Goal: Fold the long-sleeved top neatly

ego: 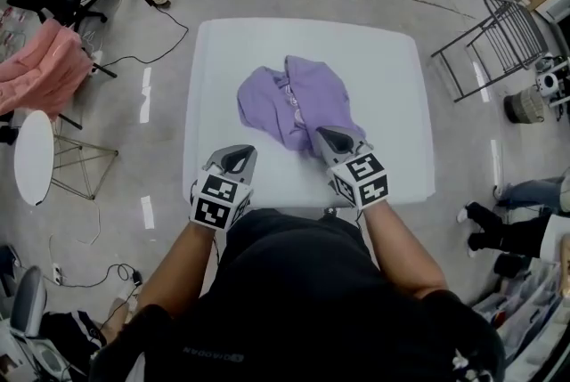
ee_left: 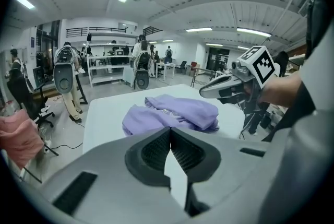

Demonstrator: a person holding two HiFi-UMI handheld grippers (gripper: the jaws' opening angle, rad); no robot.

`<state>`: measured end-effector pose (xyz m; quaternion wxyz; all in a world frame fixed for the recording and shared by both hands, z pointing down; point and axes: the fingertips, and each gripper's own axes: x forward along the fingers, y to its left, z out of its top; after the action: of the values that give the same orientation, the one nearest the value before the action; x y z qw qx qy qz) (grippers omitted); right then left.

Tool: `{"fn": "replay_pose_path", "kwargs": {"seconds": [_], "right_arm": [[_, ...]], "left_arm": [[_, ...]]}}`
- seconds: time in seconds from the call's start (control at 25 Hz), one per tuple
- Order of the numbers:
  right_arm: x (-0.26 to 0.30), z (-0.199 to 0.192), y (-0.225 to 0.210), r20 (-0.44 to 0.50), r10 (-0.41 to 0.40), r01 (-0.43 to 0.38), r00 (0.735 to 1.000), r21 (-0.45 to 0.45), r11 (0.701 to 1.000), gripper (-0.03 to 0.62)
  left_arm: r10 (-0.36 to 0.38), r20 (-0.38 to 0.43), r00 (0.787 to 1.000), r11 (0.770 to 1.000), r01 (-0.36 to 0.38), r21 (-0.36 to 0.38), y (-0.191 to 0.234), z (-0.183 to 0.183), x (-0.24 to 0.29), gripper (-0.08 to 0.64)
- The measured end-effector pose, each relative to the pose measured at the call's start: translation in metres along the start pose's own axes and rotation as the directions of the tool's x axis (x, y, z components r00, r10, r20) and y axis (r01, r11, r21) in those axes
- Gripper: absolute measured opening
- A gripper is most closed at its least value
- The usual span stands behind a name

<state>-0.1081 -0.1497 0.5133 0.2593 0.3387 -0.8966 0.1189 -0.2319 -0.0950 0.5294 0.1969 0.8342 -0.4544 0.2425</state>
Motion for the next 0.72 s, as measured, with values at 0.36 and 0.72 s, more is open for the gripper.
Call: {"fn": "replay_pose_path", "kwargs": {"seconds": [0.36,0.72], "right_arm": [[0.073,-0.027,-0.046,-0.224,0.026,-0.049,0.974,-0.099,0.994,0.094],[0.118,-0.064,-0.05,-0.356,0.062,-0.077,0.932,-0.028,0.997,0.083]], "left_arm": [[0.113,-0.002,0.994,0.984,-0.112,-0.136,-0.008,0.002,0.013,0.005],[0.174,-0.035,0.984,0.965,-0.178,-0.191,-0.009,-0.014,0.01,0.005]]}}
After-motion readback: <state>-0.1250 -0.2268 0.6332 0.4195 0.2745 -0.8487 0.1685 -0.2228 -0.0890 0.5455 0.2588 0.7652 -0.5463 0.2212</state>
